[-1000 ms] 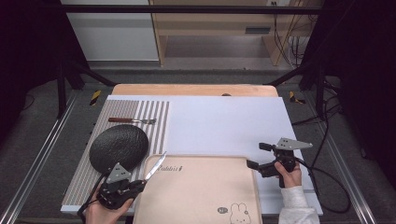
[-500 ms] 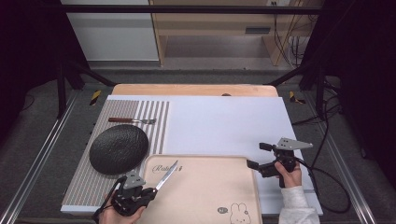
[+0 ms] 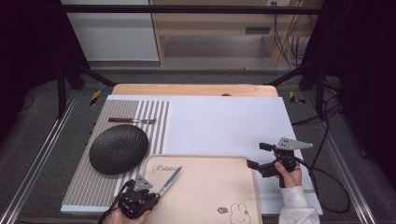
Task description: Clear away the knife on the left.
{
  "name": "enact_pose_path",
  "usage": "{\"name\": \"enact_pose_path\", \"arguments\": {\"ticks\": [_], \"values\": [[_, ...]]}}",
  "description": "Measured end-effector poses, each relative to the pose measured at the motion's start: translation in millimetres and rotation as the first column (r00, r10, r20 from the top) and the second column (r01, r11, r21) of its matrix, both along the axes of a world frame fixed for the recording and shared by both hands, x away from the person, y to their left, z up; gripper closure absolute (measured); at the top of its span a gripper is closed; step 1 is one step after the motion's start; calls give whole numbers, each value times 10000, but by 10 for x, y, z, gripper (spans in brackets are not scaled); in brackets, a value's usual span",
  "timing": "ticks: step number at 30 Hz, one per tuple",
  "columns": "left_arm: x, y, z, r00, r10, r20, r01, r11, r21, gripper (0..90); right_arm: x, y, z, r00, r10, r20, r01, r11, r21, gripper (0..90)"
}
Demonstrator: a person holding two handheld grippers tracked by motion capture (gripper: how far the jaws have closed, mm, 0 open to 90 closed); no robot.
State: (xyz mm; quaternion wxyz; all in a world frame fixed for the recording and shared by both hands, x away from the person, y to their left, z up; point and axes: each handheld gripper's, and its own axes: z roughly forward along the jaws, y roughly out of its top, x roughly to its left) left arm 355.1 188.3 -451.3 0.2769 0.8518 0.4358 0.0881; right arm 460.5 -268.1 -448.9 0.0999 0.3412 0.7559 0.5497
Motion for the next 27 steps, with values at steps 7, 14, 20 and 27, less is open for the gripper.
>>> {"name": "enact_pose_path", "arguments": {"ticks": [7,14,20,27], "values": [[-8,-38,-45,10000,-35,75,33,9993,378,771,1,1,-1,10000,10,-6,-10,10000,-18,4],[-11,-33,-23,9992,-213,326,204,9994,282,714,0,2,-2,10000,19,-29,-19,10000,-13,3],[12,2,133,9878,-908,1264,970,9944,-431,693,0,0,0,10000,1,-8,-1,10000,22,4],[75,-78,67,9737,-2051,991,2134,9735,-820,897,2,4,-4,10000,13,-30,-13,10000,-4,4]]}}
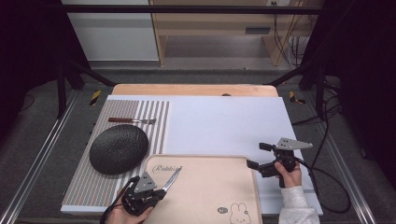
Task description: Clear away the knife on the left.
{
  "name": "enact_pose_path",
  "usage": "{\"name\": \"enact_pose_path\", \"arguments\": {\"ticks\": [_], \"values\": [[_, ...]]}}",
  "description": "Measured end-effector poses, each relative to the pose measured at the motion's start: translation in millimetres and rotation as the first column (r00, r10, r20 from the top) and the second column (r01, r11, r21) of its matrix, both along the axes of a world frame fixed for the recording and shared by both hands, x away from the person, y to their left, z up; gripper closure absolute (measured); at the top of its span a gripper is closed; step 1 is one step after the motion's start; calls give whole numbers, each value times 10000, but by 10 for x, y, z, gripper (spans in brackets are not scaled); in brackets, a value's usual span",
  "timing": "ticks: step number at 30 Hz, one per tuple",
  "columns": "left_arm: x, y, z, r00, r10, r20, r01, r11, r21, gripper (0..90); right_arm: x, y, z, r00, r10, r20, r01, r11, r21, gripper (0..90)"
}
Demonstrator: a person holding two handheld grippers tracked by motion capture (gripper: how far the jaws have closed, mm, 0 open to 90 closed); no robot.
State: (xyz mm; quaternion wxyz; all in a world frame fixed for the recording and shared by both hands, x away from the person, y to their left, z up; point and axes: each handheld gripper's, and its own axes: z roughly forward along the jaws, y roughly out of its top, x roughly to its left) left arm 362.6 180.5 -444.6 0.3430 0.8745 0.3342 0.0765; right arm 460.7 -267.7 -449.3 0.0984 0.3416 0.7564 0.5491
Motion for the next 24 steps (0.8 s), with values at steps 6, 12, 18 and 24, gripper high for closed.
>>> {"name": "enact_pose_path", "arguments": {"ticks": [6,12,18,24], "values": [[20,-66,-96,9984,-534,-163,542,9972,509,900,-1,-3,2,10000,0,20,0,10000,-3,3],[44,-50,-141,9984,-539,-159,550,9950,831,900,0,-4,3,10000,-9,24,9,10000,-19,4],[42,-36,-151,9988,-486,-67,490,9930,1077,900,-1,-2,2,10000,-12,11,12,10000,-16,3],[40,0,-152,9997,-212,118,197,9927,1192,900,-1,-1,2,10000,-10,6,10,10000,-19,3]]}}
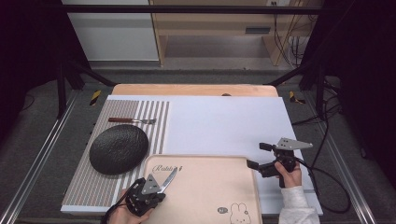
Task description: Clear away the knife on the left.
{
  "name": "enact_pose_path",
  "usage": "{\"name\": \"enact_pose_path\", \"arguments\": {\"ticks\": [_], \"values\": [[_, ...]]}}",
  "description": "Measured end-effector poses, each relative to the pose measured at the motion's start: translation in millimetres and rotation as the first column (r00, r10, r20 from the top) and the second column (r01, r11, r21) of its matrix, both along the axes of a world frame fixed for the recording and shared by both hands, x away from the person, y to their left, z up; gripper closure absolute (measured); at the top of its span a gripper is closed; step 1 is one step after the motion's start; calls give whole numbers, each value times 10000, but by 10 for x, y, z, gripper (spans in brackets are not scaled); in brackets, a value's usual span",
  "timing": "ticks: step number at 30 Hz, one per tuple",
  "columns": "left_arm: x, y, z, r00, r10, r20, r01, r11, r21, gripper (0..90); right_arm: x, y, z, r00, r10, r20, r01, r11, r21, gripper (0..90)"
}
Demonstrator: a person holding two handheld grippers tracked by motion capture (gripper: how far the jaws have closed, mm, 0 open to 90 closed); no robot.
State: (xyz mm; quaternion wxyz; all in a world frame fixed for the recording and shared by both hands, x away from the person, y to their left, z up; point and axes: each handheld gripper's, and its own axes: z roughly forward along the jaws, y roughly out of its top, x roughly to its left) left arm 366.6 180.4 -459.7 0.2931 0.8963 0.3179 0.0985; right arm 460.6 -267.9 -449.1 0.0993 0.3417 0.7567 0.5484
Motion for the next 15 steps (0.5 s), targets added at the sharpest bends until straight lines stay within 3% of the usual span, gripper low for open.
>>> {"name": "enact_pose_path", "arguments": {"ticks": [15], "values": [[-5,111,13,9987,446,265,-450,9989,163,900,0,-2,1,10000,-7,18,7,10000,-12,3]]}}
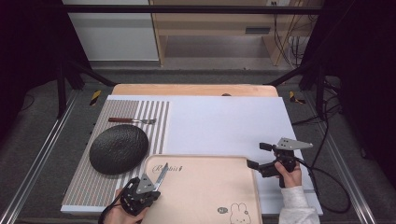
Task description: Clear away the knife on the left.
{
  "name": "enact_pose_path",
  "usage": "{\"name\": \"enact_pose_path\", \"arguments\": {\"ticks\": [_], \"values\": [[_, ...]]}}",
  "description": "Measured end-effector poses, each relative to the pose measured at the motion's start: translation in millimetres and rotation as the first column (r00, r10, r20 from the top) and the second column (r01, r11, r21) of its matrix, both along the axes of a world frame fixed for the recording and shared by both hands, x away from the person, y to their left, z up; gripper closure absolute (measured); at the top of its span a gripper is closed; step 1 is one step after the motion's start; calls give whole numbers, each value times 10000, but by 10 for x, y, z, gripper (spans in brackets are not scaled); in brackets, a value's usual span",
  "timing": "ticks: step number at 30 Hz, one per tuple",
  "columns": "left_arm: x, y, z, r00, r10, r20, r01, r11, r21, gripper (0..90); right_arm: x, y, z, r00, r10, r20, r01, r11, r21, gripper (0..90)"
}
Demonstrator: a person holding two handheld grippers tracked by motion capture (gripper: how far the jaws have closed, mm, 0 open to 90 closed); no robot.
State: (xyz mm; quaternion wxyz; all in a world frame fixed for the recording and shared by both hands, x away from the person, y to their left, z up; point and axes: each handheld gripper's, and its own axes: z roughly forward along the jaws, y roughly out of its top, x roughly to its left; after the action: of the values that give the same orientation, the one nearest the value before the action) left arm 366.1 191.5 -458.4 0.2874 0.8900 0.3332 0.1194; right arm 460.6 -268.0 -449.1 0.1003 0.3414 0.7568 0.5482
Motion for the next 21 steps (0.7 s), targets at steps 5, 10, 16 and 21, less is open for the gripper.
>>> {"name": "enact_pose_path", "arguments": {"ticks": [5,10,16,21], "values": [[2,42,8,9998,172,88,-173,9998,79,900,1,-1,0,10000,-5,5,5,10000,1,4],[-2,66,10,9994,309,127,-311,9994,131,900,0,0,0,10000,-1,-1,1,10000,10,4],[-8,105,20,9973,694,224,-697,9974,159,900,0,-1,0,10000,-3,5,3,10000,6,4],[-8,123,23,9951,954,261,-959,9952,198,900,-1,0,0,10000,-1,2,1,10000,5,3]]}}
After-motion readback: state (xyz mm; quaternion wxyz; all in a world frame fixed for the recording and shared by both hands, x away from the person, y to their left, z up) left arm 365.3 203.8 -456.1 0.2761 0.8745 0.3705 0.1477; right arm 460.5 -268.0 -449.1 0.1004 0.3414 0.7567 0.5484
